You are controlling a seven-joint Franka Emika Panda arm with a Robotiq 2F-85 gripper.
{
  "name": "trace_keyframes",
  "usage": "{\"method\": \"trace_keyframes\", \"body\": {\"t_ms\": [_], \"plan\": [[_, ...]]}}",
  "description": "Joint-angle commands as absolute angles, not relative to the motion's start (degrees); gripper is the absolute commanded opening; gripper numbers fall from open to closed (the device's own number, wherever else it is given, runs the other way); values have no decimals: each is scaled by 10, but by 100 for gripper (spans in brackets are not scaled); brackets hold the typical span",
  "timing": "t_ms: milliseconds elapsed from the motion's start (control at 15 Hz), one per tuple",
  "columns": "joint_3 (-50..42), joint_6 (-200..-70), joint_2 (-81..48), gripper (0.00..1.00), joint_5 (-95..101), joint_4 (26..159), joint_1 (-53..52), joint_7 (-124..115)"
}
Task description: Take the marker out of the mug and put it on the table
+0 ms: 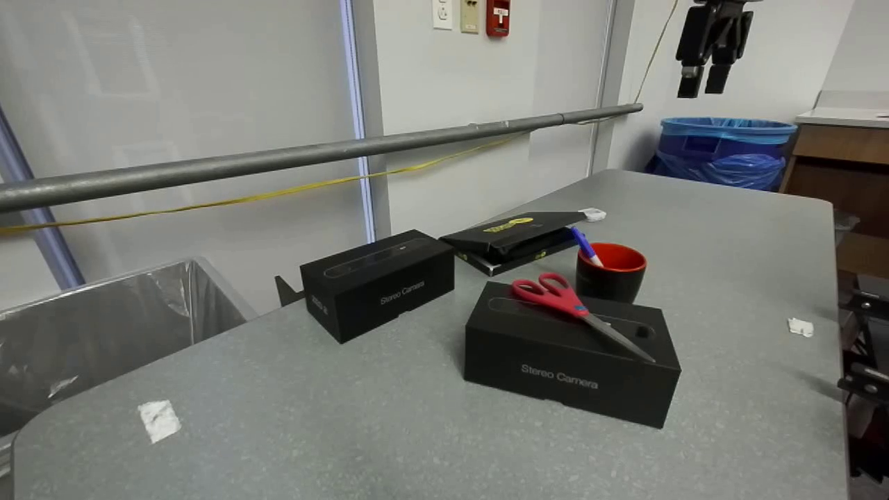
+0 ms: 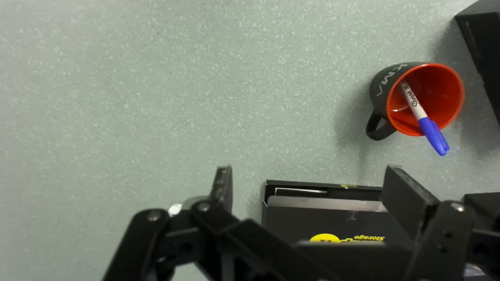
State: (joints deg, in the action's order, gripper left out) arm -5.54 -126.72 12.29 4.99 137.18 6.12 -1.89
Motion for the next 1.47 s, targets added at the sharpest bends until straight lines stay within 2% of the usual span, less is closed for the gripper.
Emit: {"method": "trace_keyframes", "body": {"t_ms": [0, 333, 1067, 1400], "plan": [[-38, -1346, 79, 100, 42, 1376, 39, 1], [-6, -1420, 6, 100, 12, 1368, 4, 27], [10, -1407, -7, 100, 11, 1375, -7, 37], [24, -1463, -63, 100, 9, 1361, -19, 24]]}}
